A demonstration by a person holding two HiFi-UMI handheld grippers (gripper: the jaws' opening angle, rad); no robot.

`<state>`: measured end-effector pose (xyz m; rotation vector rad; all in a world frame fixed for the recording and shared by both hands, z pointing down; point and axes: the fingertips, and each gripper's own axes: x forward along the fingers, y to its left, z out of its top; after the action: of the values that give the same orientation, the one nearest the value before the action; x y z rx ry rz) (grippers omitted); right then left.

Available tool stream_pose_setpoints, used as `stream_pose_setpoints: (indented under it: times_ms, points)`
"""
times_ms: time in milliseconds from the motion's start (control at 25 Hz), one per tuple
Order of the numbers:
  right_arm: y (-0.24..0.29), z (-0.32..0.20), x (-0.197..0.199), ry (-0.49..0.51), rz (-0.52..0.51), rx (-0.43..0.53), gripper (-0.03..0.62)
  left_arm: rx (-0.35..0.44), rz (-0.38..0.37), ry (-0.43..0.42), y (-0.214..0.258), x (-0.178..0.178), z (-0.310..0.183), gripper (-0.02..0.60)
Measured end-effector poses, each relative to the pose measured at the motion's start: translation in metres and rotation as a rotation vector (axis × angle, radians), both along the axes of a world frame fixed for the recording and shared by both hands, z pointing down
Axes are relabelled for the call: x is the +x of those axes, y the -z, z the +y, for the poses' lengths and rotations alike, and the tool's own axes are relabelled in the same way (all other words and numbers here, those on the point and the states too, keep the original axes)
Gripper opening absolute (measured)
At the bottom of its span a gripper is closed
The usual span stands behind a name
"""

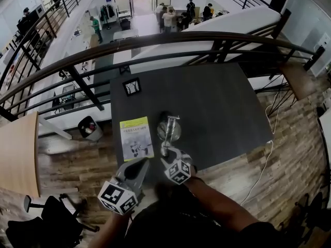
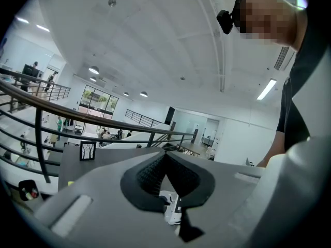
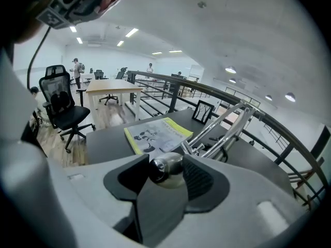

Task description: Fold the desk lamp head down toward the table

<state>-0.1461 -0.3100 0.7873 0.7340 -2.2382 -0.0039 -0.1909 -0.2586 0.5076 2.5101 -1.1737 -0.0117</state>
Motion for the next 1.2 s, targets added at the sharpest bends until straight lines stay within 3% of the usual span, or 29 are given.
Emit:
stream_pose_setpoints:
  times_ms: [720, 920, 1200]
  points:
    - [0.01, 0.0, 0.0, 0.015, 0.034, 0.078, 0.204, 0.005, -0.001, 0.008, 0.002, -0.006, 0.004, 0.002]
    - [0.06, 0.008, 0.001, -0.019, -0.074, 0.084, 0.184, 0.034, 0.014, 0.001, 0.006, -0.008, 0.006, 0.002]
    - [0.159, 0.0, 0.013, -0.145, -0.309, 0.056, 0.075, 0.098, 0.029, -0.038, 0.03, 0.008, 0.004, 0.002]
